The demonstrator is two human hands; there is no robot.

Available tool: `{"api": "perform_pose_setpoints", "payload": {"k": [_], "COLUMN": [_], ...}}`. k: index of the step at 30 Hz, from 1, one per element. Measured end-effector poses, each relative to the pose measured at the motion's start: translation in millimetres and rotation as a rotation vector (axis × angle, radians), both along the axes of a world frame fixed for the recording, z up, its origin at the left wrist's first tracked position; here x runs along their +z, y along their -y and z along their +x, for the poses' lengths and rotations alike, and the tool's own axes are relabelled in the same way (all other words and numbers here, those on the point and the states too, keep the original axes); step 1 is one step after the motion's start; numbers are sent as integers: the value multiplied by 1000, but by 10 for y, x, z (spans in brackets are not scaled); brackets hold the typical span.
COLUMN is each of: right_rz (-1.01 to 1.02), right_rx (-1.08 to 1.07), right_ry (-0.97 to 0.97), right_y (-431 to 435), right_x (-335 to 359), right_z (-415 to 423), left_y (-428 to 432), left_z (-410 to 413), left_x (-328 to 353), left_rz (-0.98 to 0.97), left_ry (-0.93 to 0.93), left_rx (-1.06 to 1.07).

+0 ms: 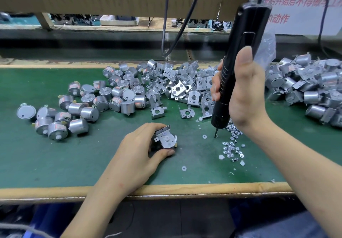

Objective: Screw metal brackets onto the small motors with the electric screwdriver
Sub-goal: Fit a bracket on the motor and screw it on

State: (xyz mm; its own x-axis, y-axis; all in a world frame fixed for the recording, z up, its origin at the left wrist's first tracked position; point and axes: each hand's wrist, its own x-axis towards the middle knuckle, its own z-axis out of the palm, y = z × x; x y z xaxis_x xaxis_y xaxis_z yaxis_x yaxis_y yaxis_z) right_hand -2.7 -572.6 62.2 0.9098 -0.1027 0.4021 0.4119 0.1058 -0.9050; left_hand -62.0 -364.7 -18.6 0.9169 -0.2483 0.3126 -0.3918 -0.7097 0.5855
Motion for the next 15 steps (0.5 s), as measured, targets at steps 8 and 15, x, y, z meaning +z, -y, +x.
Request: {"api": "perform_pose_setpoints", "payload": {"k": [8,15], "right_rz": [-25,-12], "right_rx": [-19,-6], "right_ry": [24,32], "right_y": [36,16], "right_x": [67,77], "right_z": [-3,4], "left_y": [-8,-6], "left_z": [-1,-6], "left_x": [0,1], "left_rz": [-1,2], "left_ry": [1,1], "left_rx": [-6,-7]}}
